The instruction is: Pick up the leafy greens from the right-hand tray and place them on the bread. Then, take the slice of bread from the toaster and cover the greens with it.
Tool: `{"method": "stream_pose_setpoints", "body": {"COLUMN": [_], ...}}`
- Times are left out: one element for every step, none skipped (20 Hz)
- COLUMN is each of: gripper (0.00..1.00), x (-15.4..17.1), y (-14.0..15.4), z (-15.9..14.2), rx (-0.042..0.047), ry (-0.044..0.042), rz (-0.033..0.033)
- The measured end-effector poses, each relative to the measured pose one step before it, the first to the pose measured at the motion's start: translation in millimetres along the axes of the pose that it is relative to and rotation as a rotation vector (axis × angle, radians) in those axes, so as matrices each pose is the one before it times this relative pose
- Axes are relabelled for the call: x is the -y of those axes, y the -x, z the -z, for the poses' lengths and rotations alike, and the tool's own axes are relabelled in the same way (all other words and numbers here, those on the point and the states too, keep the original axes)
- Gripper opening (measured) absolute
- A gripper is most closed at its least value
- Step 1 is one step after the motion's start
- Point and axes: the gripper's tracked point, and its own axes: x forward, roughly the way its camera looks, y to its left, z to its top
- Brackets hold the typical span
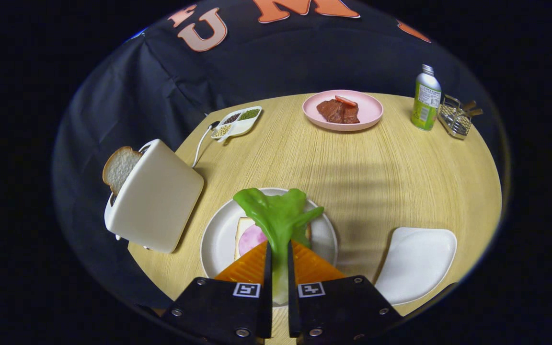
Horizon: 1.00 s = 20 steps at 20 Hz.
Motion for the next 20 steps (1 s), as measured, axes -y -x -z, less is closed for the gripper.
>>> {"method": "stream_pose_setpoints", "body": {"gripper": [0.14, 0.17, 0.18, 0.22, 0.23, 0.26, 0.33, 0.39, 0.46, 0.52, 0.57, 0.67, 0.72, 0.76, 0.78, 0.82, 0.85, 0.87, 0.88, 0.91], "x": [-3.79, -3.37, -2.90, -2.46, -2.92, -2.89, -2.76, 0.59, 0.21, 0.57, 1.13, -0.05, -0.55, -1.57, -1.50, -2.72, -3.59, -5.96, -8.33, -8.65], "y": [-3.59, -3.10, -3.44, -0.85, -2.58, -1.74, -0.86, 0.00, 0.33, -0.95, 0.72, 1.97, 2.84, 3.73, 4.85, 6.35, 7.48, 8.11, 7.98, 7.11], "z": [1.30, 0.29, 0.65, 0.29, -0.55, 1.92, 0.57, 0.00, -2.01, 0.21, -2.15, -2.20, -3.34, -2.97, -5.07, -6.05, -7.60, -6.57, -7.46, -6.89], "rx": [-0.00844, -0.00544, -0.00589, -0.00224, 0.00014, -0.00428, -0.00412, 0.00160, 0.00480, 0.00935, 0.00902, 0.00921, 0.00968, 0.00721, 0.00923, 0.01515, 0.01696, 0.01544, 0.01444, 0.01105], "ry": [-0.00352, 0.00051, 0.00011, 0.00089, 0.00119, 0.00487, 0.00537, 0.01084, 0.01520, 0.01142, 0.00666, 0.00299, -0.00224, -0.00219, -0.00210, 0.00072, 0.00371, 0.00542, 0.00495, 0.00396], "rz": [-0.00491, -0.00469, 0.00027, -0.00139, 0.00263, 0.00090, 0.00204, 0.01052, 0.01339, 0.01706, 0.01686, 0.01103, 0.00657, 0.00472, 0.00610, 0.00516, 0.00250, -0.00146, -0.00685, -0.00788]}}
